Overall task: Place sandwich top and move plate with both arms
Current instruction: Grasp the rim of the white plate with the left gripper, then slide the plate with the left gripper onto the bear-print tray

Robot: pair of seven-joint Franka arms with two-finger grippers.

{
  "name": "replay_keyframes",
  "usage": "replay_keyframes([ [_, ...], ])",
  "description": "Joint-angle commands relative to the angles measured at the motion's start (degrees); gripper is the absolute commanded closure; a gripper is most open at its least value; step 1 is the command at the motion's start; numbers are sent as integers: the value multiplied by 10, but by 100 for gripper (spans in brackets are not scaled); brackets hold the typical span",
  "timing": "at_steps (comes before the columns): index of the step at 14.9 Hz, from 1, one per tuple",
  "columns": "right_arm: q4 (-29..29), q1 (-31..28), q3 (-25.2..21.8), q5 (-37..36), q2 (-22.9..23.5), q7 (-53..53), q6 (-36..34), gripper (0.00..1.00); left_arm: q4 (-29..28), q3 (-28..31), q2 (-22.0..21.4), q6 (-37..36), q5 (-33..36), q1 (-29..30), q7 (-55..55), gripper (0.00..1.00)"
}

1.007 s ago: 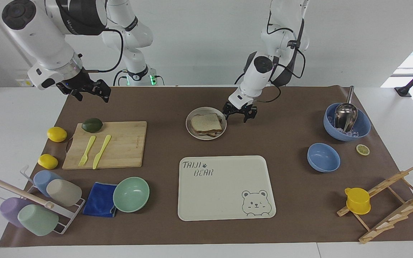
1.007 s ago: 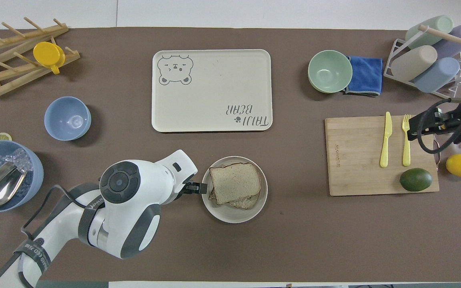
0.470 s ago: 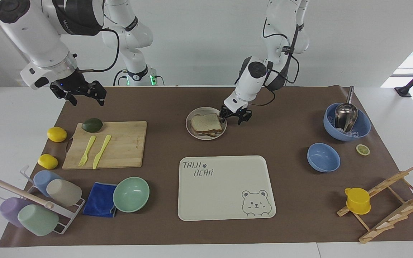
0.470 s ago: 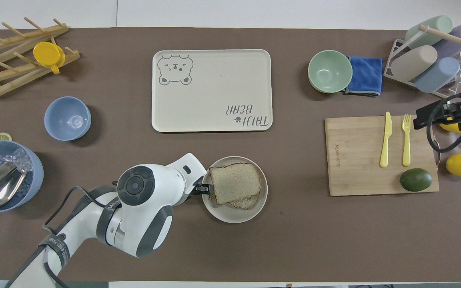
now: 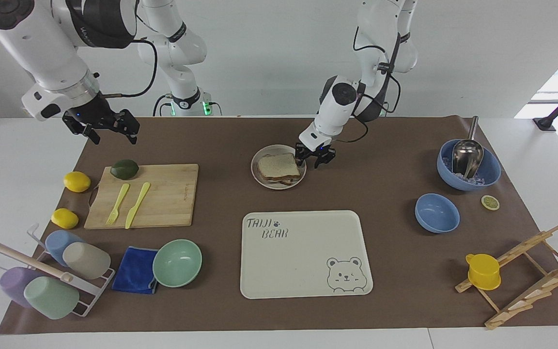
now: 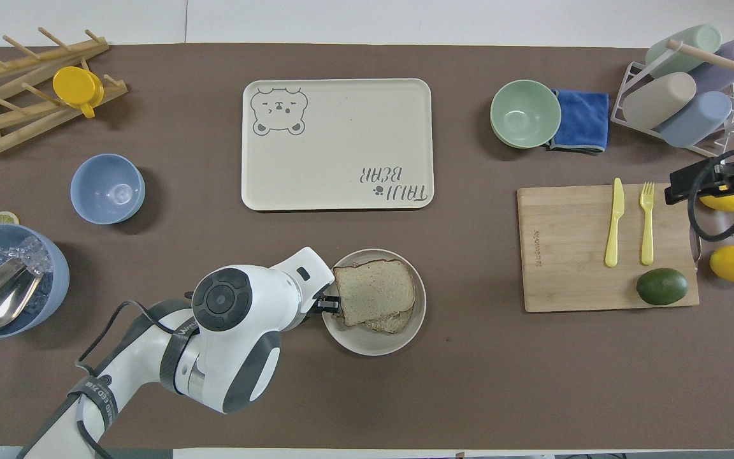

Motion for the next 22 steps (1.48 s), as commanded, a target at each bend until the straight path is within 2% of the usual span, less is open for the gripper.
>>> replay_keyframes([
  [1,-19,-6,4,1,-14,-10,8,0,-8,9,2,19,-10,-12,-4,45],
  [5,-17,-5,4,2,-14,-9,9,0,-8,9,4,20,-19,-12,-4,60],
  [9,-17,-8,4,4,-14,-11,8,0,-8,9,14,29,-22,-14,-4,60],
  [13,-18,-8,4,4,-14,-11,7,0,-3,9,23,38,-22,-20,-4,78],
  [16,-18,-8,4,4,-14,-11,8,0,-1,9,23,36,-27,-17,-3,84],
  [19,-18,-8,4,4,-14,-11,8,0,-1,9,23,33,-27,-15,-3,100],
  [22,-18,-8,4,4,-14,-11,7,0,-1,9,23,33,-27,-14,-3,100],
])
